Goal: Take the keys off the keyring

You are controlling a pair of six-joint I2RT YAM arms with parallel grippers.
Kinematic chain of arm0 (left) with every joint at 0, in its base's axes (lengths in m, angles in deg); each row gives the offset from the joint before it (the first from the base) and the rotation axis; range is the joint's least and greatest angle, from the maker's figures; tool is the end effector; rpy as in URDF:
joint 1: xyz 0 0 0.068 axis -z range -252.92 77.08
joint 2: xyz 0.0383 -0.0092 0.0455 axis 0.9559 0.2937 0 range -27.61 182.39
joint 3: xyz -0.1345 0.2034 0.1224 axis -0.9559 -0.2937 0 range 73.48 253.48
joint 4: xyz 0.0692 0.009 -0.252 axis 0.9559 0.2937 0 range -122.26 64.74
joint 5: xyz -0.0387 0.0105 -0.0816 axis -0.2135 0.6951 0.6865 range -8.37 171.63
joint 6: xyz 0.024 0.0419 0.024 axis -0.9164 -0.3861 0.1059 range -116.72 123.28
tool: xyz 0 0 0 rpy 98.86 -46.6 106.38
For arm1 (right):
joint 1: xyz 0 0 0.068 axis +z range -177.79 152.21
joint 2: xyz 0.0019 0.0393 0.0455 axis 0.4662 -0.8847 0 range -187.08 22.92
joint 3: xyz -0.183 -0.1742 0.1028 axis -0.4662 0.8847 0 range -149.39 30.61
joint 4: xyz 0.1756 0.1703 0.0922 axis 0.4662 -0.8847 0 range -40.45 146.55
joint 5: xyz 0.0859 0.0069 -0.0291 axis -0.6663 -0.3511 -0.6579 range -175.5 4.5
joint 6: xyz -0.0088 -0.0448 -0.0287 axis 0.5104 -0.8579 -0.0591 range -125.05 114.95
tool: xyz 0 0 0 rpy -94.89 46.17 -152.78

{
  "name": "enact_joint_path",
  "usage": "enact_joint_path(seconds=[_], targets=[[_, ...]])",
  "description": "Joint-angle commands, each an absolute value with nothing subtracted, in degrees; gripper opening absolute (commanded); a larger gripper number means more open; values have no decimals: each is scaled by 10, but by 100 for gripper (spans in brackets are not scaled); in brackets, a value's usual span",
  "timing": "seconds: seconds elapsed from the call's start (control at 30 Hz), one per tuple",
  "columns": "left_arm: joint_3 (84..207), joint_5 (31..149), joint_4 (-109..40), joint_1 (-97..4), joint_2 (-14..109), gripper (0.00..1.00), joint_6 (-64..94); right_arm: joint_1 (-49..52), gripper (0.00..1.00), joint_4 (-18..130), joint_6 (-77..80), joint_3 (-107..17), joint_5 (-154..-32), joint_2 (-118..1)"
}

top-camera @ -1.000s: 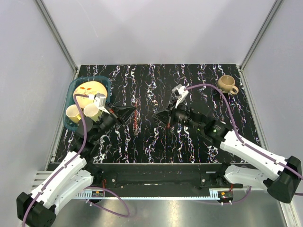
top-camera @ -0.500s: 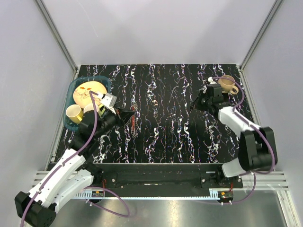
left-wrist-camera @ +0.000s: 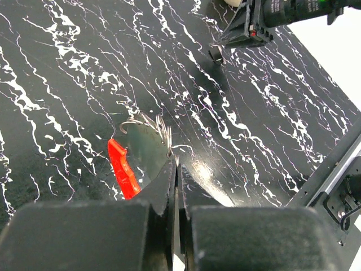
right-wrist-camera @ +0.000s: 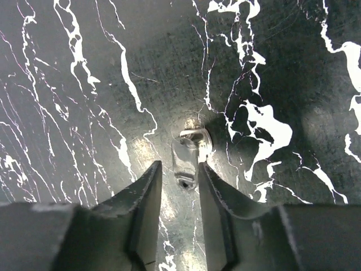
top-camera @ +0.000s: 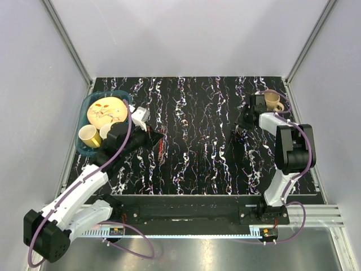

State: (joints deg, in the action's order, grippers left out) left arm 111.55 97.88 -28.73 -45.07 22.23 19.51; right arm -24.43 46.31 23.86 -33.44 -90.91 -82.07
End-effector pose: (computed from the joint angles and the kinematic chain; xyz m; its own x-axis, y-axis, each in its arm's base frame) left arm 0.1777 -0.1052 0.2954 -0.4161 -0.0835 -0.9055 0.5945 0.7285 -0.3403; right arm 0.3804 0.0256 0.1679 -0.7375 0.4388 -0.5133 0.2733 0.8890 0.3673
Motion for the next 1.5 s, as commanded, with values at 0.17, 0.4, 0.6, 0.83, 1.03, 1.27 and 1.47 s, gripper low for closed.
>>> enact_joint_path(seconds=[0.17, 0.4, 0.6, 0.83, 1.03, 1.27, 1.47], targets=[[1217, 960, -284, -453, 327, 0, 184, -247, 85, 388, 226, -382, -879, -769], [1313, 918, -205, -453, 445, 0, 149, -241, 100, 392, 207, -334, -1017, -654], [1350, 847, -192, -455, 547, 0, 153, -187, 100, 342, 198, -297, -1000, -534], [1411, 799, -158, -459, 650, 0, 157, -156, 100, 351, 232, -251, -1068, -409], [1429, 813, -141, -459, 706, 7, 196, -155, 100, 326, 229, -244, -1056, -357], [1438, 866, -141, -459, 667, 63, 213, -155, 100, 278, 215, -274, -1033, -336], [1426, 959, -171, -459, 550, 99, 216, -154, 100, 257, 214, -304, -1048, -317]])
